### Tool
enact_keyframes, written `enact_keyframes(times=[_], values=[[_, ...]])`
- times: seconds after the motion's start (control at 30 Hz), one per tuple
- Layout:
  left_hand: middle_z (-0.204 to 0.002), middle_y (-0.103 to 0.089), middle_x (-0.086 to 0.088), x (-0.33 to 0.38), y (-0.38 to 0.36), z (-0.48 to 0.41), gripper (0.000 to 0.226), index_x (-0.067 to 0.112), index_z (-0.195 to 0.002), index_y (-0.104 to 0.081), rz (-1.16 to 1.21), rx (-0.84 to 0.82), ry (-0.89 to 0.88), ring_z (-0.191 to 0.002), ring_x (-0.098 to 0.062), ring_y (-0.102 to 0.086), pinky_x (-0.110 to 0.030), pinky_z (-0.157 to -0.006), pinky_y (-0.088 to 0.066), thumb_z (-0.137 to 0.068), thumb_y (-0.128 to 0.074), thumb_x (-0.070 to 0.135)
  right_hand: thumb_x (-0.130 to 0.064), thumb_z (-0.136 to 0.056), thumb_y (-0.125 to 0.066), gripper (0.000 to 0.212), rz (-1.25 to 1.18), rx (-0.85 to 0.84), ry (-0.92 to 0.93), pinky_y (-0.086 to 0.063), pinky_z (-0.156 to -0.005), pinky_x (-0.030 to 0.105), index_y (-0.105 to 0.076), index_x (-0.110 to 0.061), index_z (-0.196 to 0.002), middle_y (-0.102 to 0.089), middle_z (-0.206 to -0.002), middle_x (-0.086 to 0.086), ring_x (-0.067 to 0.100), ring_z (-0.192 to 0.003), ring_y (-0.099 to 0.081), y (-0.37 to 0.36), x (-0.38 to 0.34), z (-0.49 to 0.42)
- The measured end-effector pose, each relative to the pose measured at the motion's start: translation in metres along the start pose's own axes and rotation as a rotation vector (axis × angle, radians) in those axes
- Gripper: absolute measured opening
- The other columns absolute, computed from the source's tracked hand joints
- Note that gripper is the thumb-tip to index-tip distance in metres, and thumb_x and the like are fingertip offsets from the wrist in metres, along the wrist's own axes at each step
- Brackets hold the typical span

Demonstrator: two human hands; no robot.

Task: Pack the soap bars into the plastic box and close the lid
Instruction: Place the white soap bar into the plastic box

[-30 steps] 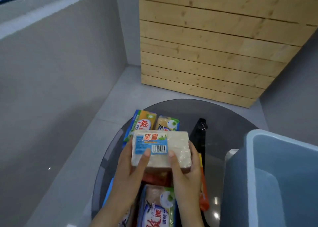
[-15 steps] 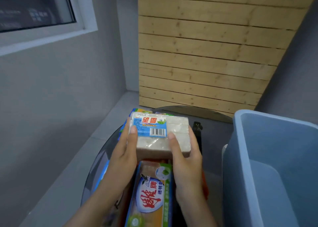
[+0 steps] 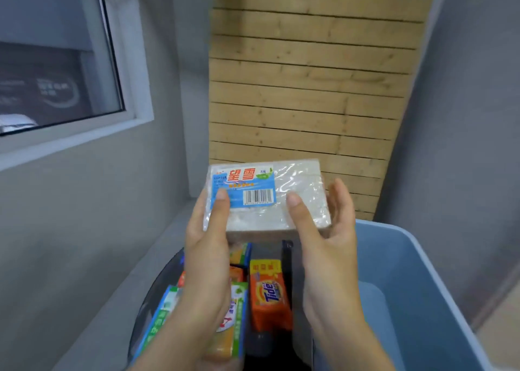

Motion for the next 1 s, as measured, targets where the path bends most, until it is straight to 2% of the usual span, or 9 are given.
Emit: enact_keyframes(times=[0.1, 0.2, 0.23, 0.3, 0.37, 0.47, 0.67, 0.83, 1.0], values=[[-0.1, -0.075, 0.002, -0.009, -0.044, 0.008, 0.03, 0.025, -0.118, -0.061, 0.022, -0.047, -0.01, -0.088, -0.01, -0.072, -0.024, -0.067, -0.059, -0.092, -0.051, 0.035, -0.049, -0.043, -0.078, 0.107, 0.032, -0.003, -0.117, -0.053, -0.077, 0.016, -0.035, -0.034, -0.14, -0.063, -0.126, -0.01, 0.002, -0.102, -0.068, 0.038, -0.021, -0.012], [-0.099, -0.075, 0.007, -0.018, -0.08, 0.011, 0.027, 0.027, -0.117, -0.062, 0.007, -0.088, -0.032, -0.083, -0.003, -0.071, -0.015, -0.06, -0.054, -0.093, -0.051, 0.029, -0.053, -0.046, -0.077, 0.099, 0.356, -0.112, -0.134, -0.053, -0.083, 0.017, -0.043, -0.027, -0.136, -0.07, -0.116, -0.01, 0.002, -0.099, -0.068, 0.075, -0.043, -0.024], [-0.1, -0.075, 0.006, -0.023, -0.089, 0.011, 0.027, 0.026, -0.118, -0.061, 0.005, -0.102, -0.026, -0.084, -0.005, -0.071, -0.016, -0.062, -0.055, -0.093, -0.051, 0.027, -0.053, -0.049, -0.077, 0.1, 0.505, -0.137, -0.087, -0.053, -0.082, 0.015, -0.039, -0.031, -0.138, -0.067, -0.119, -0.012, -0.002, -0.101, -0.065, 0.087, -0.051, -0.029], [-0.104, -0.074, 0.001, -0.037, -0.103, 0.013, 0.028, 0.023, -0.121, -0.06, 0.001, -0.129, 0.011, -0.092, -0.014, -0.071, -0.026, -0.075, -0.058, -0.094, -0.051, 0.023, -0.049, -0.055, -0.079, 0.105, 0.766, -0.215, 0.023, -0.048, -0.099, 0.023, -0.026, -0.035, -0.145, -0.049, -0.137, -0.013, 0.0, -0.12, -0.053, 0.106, -0.064, -0.039], [-0.107, -0.073, -0.001, -0.057, -0.112, 0.016, 0.03, 0.023, -0.122, -0.06, -0.006, -0.138, 0.059, -0.097, -0.018, -0.07, -0.036, -0.087, -0.055, -0.093, -0.053, 0.022, -0.047, -0.062, -0.081, 0.103, 1.1, -0.368, 0.155, -0.029, -0.114, 0.026, -0.023, -0.034, -0.146, -0.029, -0.144, -0.018, 0.002, -0.135, -0.032, 0.111, -0.071, -0.047], [-0.113, -0.07, 0.0, -0.082, -0.118, 0.021, 0.038, 0.02, -0.129, -0.055, -0.032, -0.144, 0.107, -0.096, -0.011, -0.069, -0.03, -0.086, -0.056, -0.091, -0.055, 0.022, -0.059, -0.061, -0.078, 0.103, 1.487, -0.572, 0.32, -0.02, -0.111, 0.022, -0.027, -0.031, -0.145, -0.034, -0.133, -0.023, 0.006, -0.13, -0.031, 0.113, -0.061, -0.057], [-0.112, -0.07, 0.001, -0.108, -0.12, 0.019, 0.038, 0.023, -0.129, -0.053, -0.084, -0.176, 0.145, -0.096, -0.011, -0.069, -0.022, -0.075, -0.057, -0.091, -0.055, 0.022, -0.062, -0.054, -0.08, 0.102, 1.466, -0.593, 0.307, -0.032, -0.107, 0.027, -0.034, -0.029, -0.139, -0.044, -0.128, -0.014, 0.01, -0.122, -0.04, 0.126, -0.042, -0.072], [-0.115, -0.069, -0.002, -0.11, -0.121, 0.011, 0.033, 0.032, -0.123, -0.054, -0.123, -0.17, 0.158, -0.1, -0.016, -0.068, -0.035, -0.087, -0.055, -0.091, -0.055, 0.024, -0.063, -0.051, -0.08, 0.1, 1.396, -0.521, 0.262, -0.036, -0.102, 0.027, -0.034, -0.031, -0.135, -0.044, -0.121, -0.014, 0.009, -0.116, -0.039, 0.129, -0.032, -0.081], [-0.118, -0.065, 0.009, -0.103, -0.123, -0.002, 0.028, 0.042, -0.115, -0.053, -0.379, -0.352, 0.066, -0.103, 0.002, -0.062, -0.012, -0.081, -0.049, -0.091, -0.038, 0.046, -0.052, -0.054, -0.084, 0.091, 1.331, -0.471, 0.202, -0.04, -0.104, 0.03, -0.042, -0.026, -0.13, -0.05, -0.122, -0.011, 0.009, -0.115, -0.046, 0.134, -0.023, -0.089]])
Point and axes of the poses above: each hand's wrist, its own z-axis away from the middle knuckle, its own y-axis out of the back of the hand, x = y × z, the point moved 7 cm from there along -z, towards the middle knuckle
